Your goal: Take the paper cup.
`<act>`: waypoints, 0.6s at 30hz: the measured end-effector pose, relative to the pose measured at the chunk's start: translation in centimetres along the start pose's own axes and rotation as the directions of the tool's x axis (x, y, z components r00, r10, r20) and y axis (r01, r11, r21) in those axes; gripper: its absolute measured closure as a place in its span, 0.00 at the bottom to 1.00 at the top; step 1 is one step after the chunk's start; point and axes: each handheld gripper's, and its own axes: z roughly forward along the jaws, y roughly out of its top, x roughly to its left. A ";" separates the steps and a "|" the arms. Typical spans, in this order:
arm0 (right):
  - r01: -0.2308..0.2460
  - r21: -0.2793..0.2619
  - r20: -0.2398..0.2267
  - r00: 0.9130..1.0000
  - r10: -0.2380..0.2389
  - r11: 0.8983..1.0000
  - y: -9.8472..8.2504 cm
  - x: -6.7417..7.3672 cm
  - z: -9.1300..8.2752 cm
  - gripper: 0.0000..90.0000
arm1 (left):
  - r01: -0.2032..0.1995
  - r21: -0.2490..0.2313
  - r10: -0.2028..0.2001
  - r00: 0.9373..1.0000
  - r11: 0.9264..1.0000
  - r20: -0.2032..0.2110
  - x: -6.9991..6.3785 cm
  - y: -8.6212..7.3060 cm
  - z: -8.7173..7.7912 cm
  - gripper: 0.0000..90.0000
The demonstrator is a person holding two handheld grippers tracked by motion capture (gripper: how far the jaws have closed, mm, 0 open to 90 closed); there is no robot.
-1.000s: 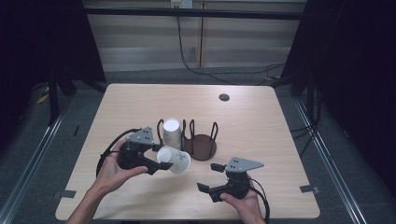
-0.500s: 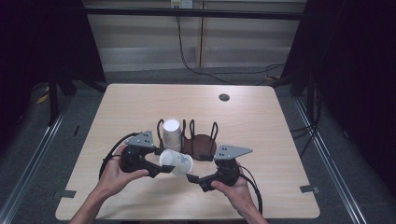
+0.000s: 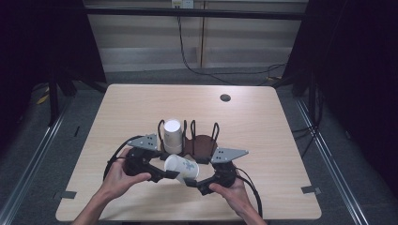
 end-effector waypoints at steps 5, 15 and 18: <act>0.014 0.009 -0.016 1.000 -0.014 1.000 -0.2 0.0 0.3 0.14 | 0.005 0.005 -0.005 1.000 1.000 0.020 -0.3 0.2 0.2 0.41; 0.056 0.012 -0.046 0.997 -0.055 0.998 -0.3 0.4 0.6 0.18 | 0.003 -0.010 -0.002 0.998 1.000 0.065 -0.4 0.6 -0.6 0.41; 0.057 0.004 -0.056 0.997 -0.057 0.998 -0.2 0.4 0.6 0.19 | 0.004 -0.016 -0.003 0.997 1.000 0.072 -0.4 0.9 -0.8 0.41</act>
